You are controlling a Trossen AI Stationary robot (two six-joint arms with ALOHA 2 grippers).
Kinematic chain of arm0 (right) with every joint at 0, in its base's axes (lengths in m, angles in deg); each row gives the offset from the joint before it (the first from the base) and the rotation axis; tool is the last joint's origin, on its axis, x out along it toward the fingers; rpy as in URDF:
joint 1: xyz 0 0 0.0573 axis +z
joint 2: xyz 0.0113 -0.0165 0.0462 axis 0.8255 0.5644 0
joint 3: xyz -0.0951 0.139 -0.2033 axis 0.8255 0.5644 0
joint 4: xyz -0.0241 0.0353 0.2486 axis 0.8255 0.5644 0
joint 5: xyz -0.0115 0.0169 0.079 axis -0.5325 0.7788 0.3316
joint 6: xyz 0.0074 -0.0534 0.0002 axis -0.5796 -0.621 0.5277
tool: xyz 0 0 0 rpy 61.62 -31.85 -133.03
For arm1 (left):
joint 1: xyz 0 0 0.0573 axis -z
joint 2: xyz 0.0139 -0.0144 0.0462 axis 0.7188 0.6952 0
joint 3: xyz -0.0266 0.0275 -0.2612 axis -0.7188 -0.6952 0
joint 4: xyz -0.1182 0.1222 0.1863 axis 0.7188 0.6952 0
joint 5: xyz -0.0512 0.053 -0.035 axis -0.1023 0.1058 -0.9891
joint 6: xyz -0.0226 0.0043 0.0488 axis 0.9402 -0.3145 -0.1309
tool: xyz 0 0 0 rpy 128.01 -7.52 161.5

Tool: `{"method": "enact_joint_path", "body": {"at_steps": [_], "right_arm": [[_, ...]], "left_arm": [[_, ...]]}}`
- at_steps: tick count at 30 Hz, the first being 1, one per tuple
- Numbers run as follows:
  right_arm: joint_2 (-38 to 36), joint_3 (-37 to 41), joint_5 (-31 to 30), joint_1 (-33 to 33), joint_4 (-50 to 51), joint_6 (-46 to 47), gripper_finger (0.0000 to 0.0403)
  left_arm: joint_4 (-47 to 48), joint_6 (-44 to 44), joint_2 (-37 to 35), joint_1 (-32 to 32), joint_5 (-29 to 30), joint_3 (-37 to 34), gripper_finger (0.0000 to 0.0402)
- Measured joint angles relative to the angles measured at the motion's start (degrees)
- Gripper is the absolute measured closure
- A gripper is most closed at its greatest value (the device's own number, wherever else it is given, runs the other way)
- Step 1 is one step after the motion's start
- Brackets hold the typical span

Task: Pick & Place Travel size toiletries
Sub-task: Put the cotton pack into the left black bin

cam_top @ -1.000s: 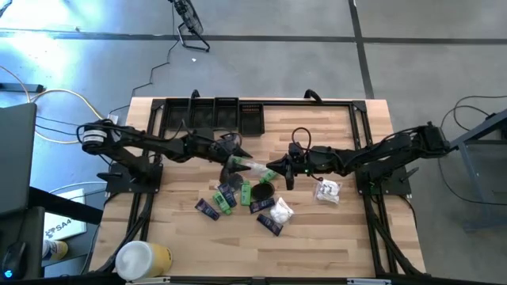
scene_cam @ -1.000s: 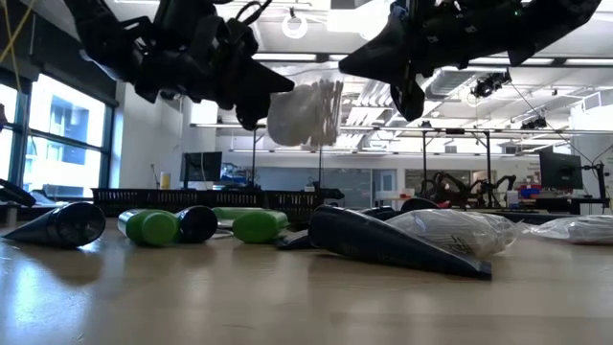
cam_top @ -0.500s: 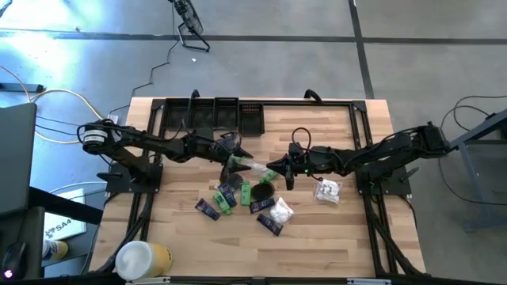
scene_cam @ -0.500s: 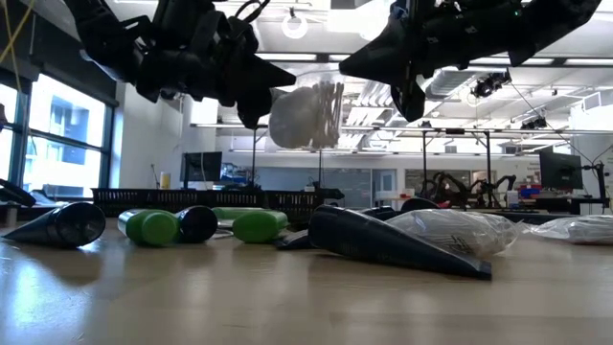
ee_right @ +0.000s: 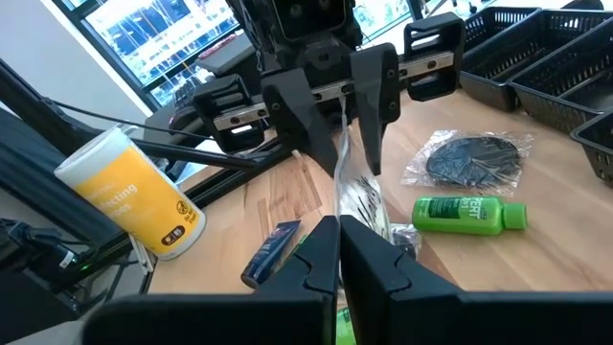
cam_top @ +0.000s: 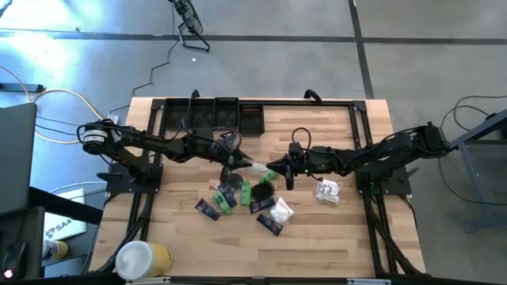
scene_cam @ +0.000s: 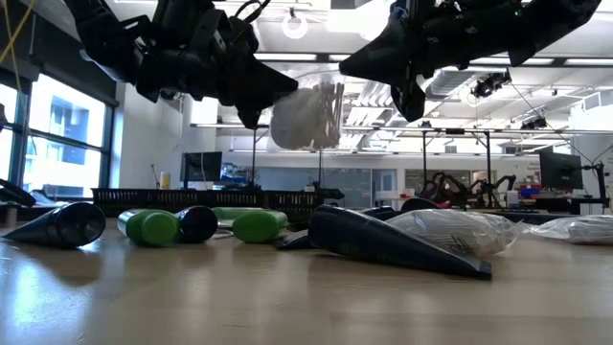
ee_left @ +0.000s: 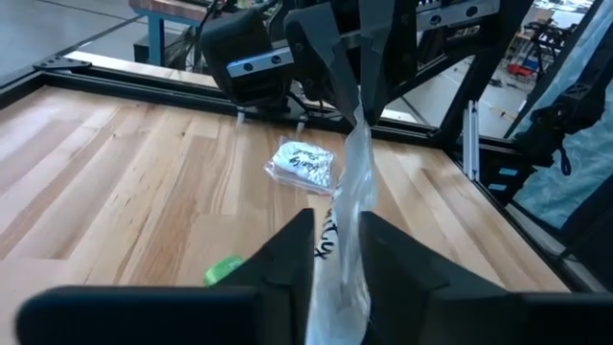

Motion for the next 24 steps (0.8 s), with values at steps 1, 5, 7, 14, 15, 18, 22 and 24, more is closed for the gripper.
{"method": "enact_joint_path", "body": {"at_steps": [1,5,7,14,15,18,22,24], "right_arm": [[0.0,0.0,0.0,0.0,0.0,0.0,0.04],[0.0,0.0,0.0,0.0,0.0,0.0,0.04],[0.0,0.0,0.0,0.0,0.0,0.0,0.04],[0.0,0.0,0.0,0.0,0.0,0.0,0.04],[0.0,0.0,0.0,0.0,0.0,0.0,0.04],[0.0,0.0,-0.7,0.0,-0.2,0.2,0.04],[0.0,0.0,-1.8,0.0,-1.5,0.1,0.0387],[0.0,0.0,-1.2,0.0,-2.3,0.0,0.0367]], "left_arm": [[0.0,0.0,0.0,0.0,0.0,0.0,0.0342],[0.0,0.0,0.0,0.0,0.0,0.0,0.0372],[0.0,0.0,0.0,0.0,0.0,0.0,0.0385],[0.3,0.0,0.0,0.0,-0.3,0.0,0.04],[0.5,0.0,0.0,0.0,-0.3,0.0,0.04],[0.7,0.0,0.0,0.0,-0.3,0.0,0.0401],[0.8,0.0,0.0,0.0,-0.3,0.0,0.0401],[0.9,0.0,0.0,0.0,-0.4,0.0,0.0401]]}}
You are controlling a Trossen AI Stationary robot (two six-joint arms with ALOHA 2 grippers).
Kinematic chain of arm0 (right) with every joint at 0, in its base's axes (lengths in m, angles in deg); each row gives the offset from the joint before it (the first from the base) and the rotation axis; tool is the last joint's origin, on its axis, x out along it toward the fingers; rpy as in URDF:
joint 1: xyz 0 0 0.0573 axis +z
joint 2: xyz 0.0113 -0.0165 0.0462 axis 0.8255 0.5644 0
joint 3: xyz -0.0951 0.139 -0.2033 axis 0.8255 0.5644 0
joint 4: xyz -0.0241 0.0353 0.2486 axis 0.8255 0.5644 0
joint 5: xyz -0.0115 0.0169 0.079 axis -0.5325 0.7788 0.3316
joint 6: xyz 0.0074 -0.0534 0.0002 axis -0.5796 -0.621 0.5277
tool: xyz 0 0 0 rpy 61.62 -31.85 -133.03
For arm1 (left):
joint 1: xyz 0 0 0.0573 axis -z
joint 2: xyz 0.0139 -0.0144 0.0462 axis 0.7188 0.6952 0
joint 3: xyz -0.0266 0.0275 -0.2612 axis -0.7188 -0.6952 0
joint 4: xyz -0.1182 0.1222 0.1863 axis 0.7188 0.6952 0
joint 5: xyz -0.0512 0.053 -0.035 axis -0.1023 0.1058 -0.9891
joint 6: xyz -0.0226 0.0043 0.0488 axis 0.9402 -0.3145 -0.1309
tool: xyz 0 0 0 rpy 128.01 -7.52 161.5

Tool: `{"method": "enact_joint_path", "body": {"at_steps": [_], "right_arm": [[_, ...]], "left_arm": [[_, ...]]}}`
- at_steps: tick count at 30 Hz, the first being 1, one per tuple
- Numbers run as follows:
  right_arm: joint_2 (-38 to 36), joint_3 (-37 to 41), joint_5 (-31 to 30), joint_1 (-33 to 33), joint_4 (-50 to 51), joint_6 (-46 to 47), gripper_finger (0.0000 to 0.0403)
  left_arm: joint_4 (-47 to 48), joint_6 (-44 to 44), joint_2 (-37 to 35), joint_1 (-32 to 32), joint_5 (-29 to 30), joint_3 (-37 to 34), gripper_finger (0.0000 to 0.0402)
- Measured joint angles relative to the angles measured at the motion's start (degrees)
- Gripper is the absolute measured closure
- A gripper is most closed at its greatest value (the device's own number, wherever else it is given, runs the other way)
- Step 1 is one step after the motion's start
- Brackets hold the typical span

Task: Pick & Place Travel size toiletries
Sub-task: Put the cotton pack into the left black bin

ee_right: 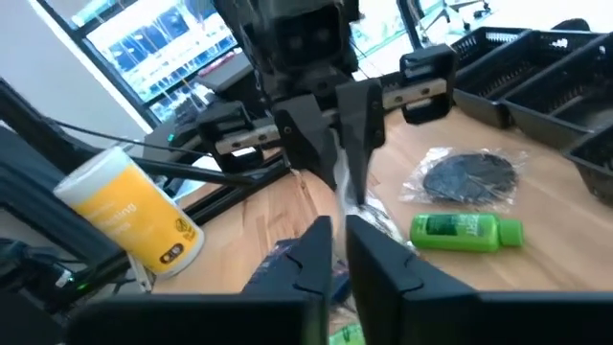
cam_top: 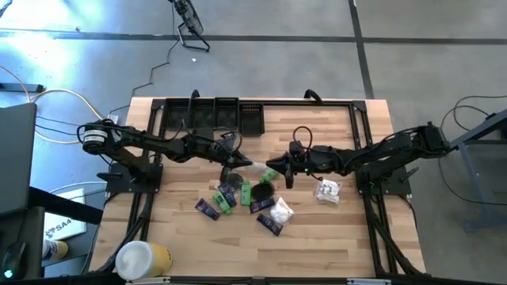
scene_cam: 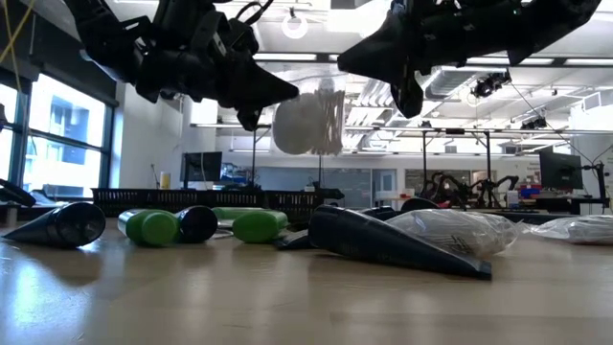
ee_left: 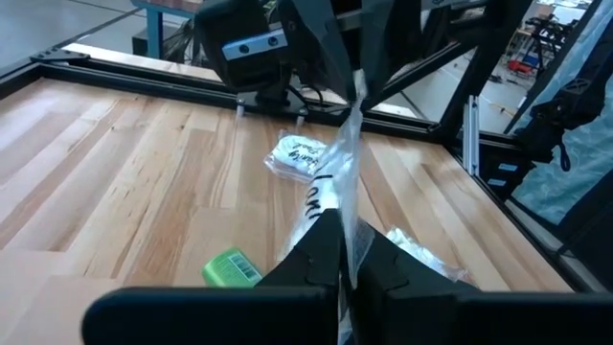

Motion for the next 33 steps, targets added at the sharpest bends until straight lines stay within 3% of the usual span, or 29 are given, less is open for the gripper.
{"method": "enact_joint_path", "body": {"at_steps": [8,12,16,26,33], "right_arm": [[-2.6,0.0,3.3,0.0,-0.2,-3.1,0.0248],[-4.1,0.0,3.5,0.0,-0.9,-5.2,0.0212],[-4.4,0.0,3.5,0.0,-1.0,-7.3,0.0204],[-4.4,0.0,4.2,-2.8,-1.0,-7.9,0.0213],[-5.7,0.0,4.2,-5.9,1.0,-8.0,0.0214]], "left_arm": [[-0.4,0.2,0.0,0.0,-1.0,0.0,0.0401],[-0.5,0.5,0.0,0.0,-1.0,0.0,0.0401],[-0.5,0.5,0.0,0.0,-0.9,0.0,0.0401],[0.2,0.4,-2.5,-6.6,10.4,-0.1,0.0401],[11.9,-1.7,-11.8,-12.2,19.2,0.0,0.0401]]}}
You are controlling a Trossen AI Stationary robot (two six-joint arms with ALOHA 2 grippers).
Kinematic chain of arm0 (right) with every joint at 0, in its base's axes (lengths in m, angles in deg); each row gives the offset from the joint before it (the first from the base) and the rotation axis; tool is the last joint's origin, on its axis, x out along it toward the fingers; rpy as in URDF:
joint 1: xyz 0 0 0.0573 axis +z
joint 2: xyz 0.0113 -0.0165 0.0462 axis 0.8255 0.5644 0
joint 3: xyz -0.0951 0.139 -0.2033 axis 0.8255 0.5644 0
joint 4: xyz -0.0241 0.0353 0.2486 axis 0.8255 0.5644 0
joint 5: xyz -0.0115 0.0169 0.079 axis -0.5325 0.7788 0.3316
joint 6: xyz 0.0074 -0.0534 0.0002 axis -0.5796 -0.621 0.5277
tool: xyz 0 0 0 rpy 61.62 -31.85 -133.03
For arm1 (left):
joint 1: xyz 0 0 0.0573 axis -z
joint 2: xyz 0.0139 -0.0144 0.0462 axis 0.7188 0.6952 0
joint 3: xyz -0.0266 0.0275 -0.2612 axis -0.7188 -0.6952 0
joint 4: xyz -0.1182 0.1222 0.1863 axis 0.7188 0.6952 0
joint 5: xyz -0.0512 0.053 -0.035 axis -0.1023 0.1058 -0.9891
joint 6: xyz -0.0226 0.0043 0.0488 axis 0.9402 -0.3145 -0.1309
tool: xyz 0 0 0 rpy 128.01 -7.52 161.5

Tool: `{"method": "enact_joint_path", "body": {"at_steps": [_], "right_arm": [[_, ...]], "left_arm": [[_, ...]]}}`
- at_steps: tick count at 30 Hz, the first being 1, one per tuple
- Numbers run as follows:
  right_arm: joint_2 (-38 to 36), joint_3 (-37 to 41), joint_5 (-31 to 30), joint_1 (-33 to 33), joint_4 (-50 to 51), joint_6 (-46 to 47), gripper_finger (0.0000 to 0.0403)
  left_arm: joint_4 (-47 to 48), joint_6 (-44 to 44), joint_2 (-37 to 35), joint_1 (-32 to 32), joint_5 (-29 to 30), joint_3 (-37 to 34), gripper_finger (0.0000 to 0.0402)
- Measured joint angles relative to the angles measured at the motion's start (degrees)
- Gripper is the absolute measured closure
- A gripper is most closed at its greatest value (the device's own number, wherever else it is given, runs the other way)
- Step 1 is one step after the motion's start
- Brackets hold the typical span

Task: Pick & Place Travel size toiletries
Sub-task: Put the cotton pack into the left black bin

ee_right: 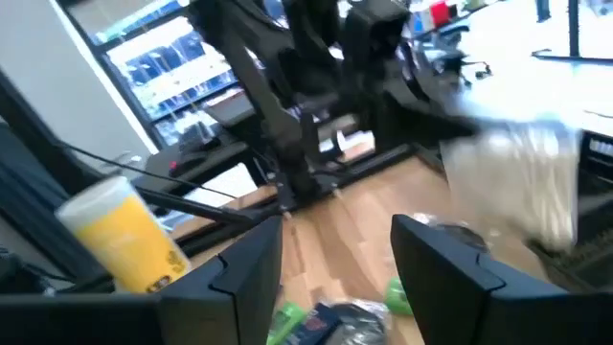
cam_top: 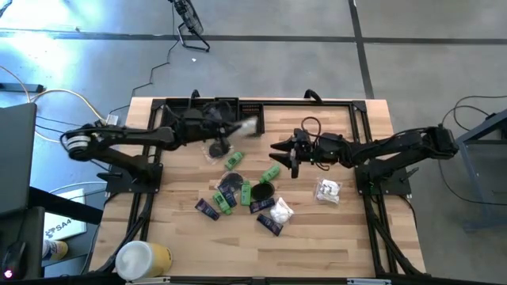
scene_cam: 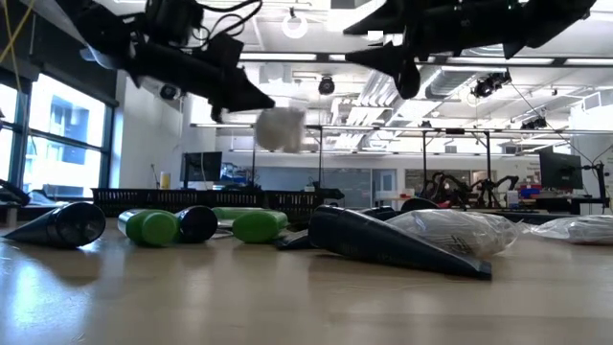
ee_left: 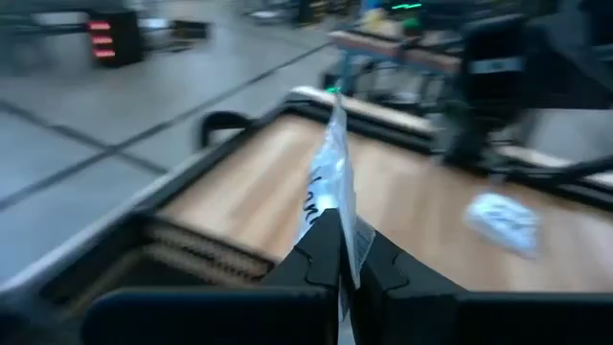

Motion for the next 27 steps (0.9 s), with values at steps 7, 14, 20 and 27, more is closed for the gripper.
{"method": "enact_joint_path", "body": {"at_steps": [7,14,20,27], "right_arm": [[-0.3,0.0,0.6,-2.4,3.4,0.0,0.0214],[-0.3,0.0,1.7,-4.8,3.4,0.0,0.0214],[-0.3,0.0,1.8,-6.2,3.3,0.3,0.0214],[-0.3,0.0,1.4,-6.5,2.7,1.8,0.0214]], "left_arm": [[14.5,-1.8,-11.5,-3.0,14.2,0.0,0.0401],[23.0,-1.2,-18.6,-3.3,33.7,0.0,0.0401],[26.3,0.2,-19.1,-3.2,46.4,0.0,0.0401],[30.9,0.2,-19.0,-3.3,56.2,0.0,0.0401]]}}
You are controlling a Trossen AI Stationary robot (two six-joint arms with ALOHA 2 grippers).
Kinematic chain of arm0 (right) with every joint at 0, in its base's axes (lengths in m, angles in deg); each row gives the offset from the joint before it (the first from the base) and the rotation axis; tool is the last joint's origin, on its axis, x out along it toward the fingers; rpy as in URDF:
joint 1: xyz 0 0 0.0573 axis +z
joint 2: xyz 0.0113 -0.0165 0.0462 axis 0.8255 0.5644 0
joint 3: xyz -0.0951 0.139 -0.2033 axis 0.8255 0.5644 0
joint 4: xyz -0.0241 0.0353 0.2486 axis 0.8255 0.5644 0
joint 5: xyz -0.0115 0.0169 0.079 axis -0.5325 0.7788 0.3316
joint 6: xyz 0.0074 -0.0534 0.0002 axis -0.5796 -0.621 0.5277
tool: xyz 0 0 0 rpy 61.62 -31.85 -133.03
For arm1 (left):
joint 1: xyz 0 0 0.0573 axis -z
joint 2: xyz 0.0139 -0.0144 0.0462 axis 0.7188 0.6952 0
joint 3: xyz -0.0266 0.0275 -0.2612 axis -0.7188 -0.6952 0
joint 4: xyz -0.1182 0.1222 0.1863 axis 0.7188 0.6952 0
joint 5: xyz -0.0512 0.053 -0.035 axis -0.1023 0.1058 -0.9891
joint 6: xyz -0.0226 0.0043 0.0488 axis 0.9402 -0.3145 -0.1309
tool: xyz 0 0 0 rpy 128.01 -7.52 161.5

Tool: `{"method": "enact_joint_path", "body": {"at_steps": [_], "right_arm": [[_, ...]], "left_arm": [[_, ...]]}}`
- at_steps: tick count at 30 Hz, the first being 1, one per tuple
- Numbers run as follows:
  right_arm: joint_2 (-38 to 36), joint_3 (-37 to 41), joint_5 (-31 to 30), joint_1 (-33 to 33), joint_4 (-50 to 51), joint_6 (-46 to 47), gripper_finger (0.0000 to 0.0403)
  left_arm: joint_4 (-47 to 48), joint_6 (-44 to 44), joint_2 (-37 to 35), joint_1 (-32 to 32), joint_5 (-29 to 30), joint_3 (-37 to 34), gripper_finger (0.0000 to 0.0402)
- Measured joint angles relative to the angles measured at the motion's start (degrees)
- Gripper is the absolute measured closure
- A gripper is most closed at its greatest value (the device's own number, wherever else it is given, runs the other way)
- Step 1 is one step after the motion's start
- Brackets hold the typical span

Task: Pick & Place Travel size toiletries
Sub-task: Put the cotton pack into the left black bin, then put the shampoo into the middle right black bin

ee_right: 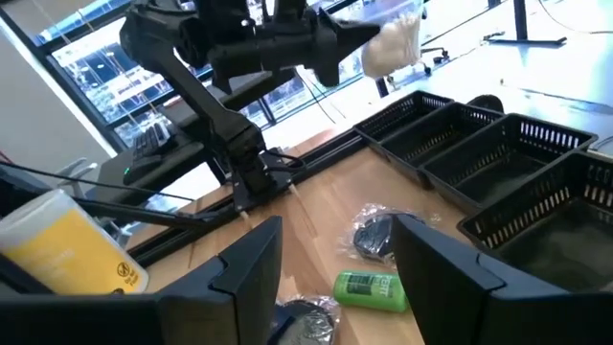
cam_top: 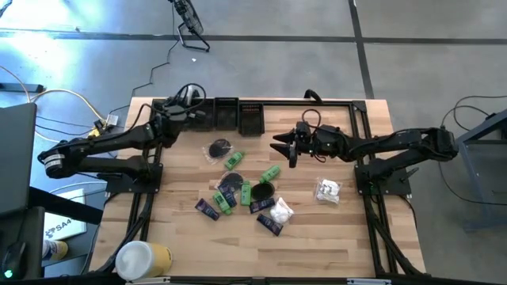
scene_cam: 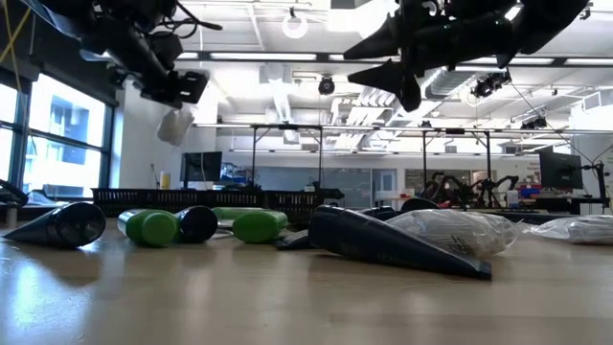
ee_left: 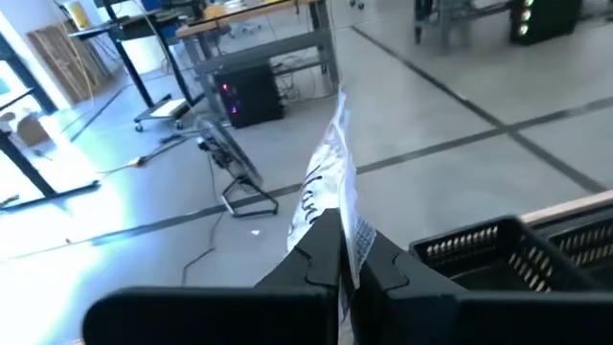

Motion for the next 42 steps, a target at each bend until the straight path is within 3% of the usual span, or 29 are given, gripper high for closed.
{"method": "enact_joint_path", "body": {"at_steps": [4,13,18,25,32,42], "right_arm": [[0.0,0.0,-0.4,0.5,-0.7,1.3,0.0214],[0.0,0.0,-0.2,1.4,-1.3,3.8,0.0214],[0.0,0.0,-0.2,1.4,-1.3,4.6,0.0214],[0.0,0.0,-0.1,1.4,-1.3,4.4,0.0214],[0.0,0.0,0.1,1.4,-1.3,4.3,0.0214],[0.0,0.0,1.6,1.4,-1.3,4.3,0.0214]], "left_arm": [[3.7,3.3,0.7,0.0,3.7,0.0,0.0401],[19.3,24.6,7.6,0.0,10.1,0.0,0.0401],[19.6,29.8,13.6,0.0,12.7,0.0,0.0401],[18.5,33.3,19.1,0.0,16.1,0.0,0.0401],[18.5,33.1,19.3,0.0,17.3,0.0,0.0396],[18.0,32.5,19.1,0.0,17.3,0.0,0.0315]]}}
